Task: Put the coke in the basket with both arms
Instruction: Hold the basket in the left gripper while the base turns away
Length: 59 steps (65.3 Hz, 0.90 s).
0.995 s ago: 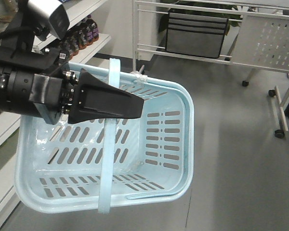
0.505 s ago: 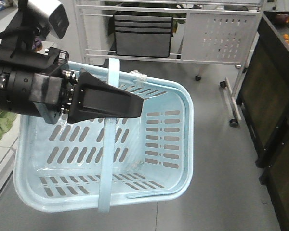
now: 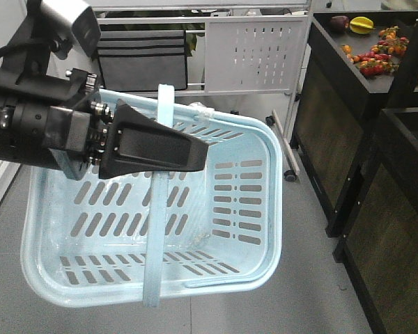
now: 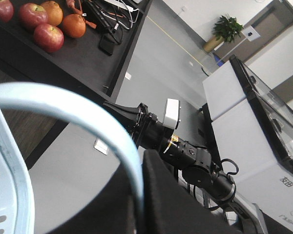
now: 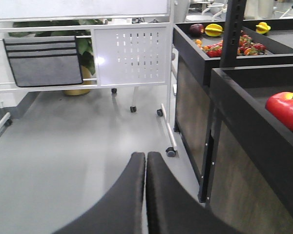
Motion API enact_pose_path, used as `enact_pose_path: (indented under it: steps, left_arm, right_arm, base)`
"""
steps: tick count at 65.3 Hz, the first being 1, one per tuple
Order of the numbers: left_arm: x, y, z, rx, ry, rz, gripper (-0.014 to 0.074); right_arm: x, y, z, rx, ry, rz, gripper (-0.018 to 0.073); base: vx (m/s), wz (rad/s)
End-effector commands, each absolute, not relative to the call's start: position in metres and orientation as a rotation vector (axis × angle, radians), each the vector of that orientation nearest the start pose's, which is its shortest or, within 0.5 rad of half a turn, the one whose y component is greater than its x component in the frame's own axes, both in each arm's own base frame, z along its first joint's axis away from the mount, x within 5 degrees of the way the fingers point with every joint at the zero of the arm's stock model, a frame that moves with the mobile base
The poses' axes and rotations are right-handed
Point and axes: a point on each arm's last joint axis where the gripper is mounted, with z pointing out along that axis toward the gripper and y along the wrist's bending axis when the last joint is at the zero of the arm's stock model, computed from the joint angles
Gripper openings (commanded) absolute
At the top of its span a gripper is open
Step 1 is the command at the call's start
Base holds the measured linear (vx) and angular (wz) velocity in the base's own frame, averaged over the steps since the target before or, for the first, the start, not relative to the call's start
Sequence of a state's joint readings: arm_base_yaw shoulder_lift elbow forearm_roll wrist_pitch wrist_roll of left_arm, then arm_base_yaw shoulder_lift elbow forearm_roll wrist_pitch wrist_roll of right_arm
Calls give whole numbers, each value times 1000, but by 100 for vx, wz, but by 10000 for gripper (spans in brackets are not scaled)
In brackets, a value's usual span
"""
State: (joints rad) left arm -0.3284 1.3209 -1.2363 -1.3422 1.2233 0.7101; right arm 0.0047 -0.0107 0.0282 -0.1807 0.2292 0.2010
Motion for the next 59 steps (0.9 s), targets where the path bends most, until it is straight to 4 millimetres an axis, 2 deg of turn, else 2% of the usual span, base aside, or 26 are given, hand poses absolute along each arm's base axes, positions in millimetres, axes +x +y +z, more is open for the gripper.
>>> enact_pose_path:
  steps: [1,59]
  left_arm:
    - [197,-158,432,797,1841,-1642,-6]
    - [197,-158,432,797,1841,-1642,-6]
  right_arm:
    - [56,-3,188,23,1647,-25,-6]
    - [56,-3,188,23,1647,-25,-6]
  base:
    - [18,-21]
    - [21,-6]
